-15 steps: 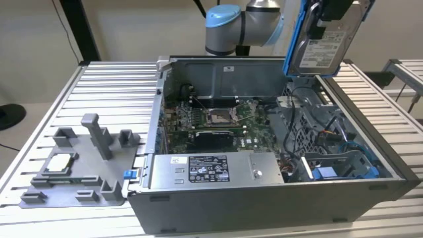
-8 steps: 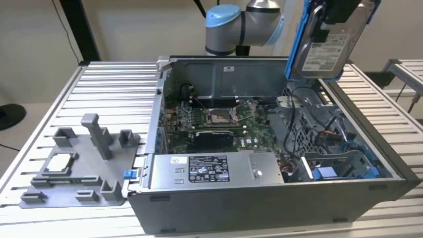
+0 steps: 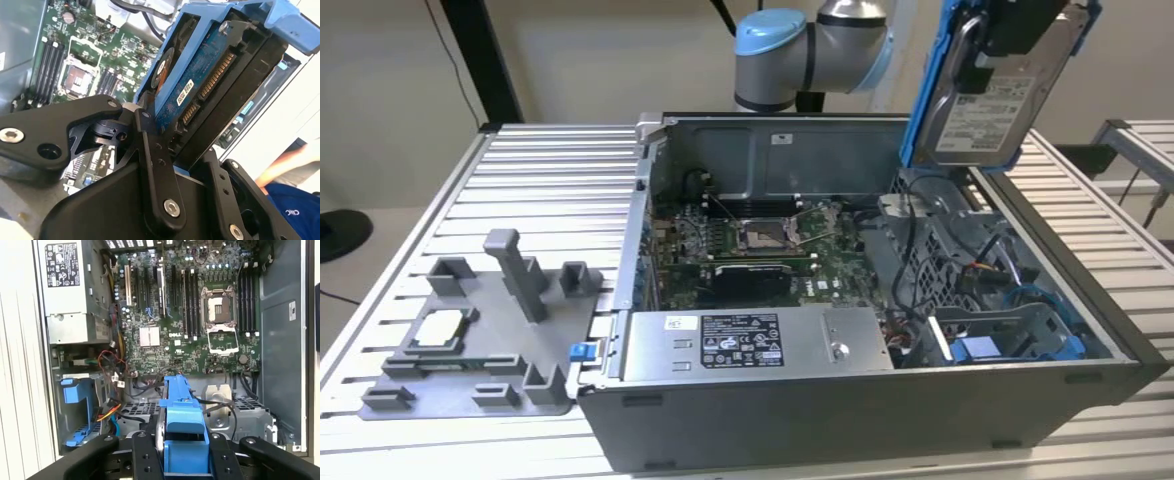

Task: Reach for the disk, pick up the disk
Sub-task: 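Pick up the disk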

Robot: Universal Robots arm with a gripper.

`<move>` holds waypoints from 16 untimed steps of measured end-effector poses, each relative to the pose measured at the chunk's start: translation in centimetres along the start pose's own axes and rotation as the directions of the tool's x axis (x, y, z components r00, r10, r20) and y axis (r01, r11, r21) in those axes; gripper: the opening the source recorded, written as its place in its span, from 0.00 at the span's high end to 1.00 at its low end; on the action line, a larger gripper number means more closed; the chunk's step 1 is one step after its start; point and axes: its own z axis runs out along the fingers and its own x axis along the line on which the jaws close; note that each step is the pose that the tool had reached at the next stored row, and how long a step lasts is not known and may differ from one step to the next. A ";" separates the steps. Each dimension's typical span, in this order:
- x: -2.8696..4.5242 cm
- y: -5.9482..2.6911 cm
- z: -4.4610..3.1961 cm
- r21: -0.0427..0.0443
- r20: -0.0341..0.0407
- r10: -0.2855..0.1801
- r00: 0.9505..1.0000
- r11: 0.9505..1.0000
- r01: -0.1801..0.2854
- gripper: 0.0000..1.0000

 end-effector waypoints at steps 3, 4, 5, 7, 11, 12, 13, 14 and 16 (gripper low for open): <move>0.54 -0.05 0.01 0.000 0.000 0.000 1.000 1.000 0.000 1.00; 0.73 -0.07 0.02 0.000 0.000 0.000 1.000 1.000 0.000 1.00; 0.94 -0.08 0.02 0.000 0.000 0.000 1.000 1.000 0.000 1.00; 1.35 -0.12 0.04 0.000 0.000 0.000 1.000 1.000 0.000 1.00; 2.22 -0.20 0.07 0.000 0.000 0.000 1.000 1.000 0.000 1.00; 2.46 -0.22 0.08 0.000 0.000 0.000 1.000 1.000 0.000 1.00; 2.68 -0.24 0.08 0.000 0.000 0.000 1.000 1.000 0.000 1.00; 2.93 -0.26 0.09 0.000 0.000 0.000 1.000 1.000 0.000 1.00; 3.40 -0.31 0.10 0.000 0.000 0.000 1.000 1.000 0.000 1.00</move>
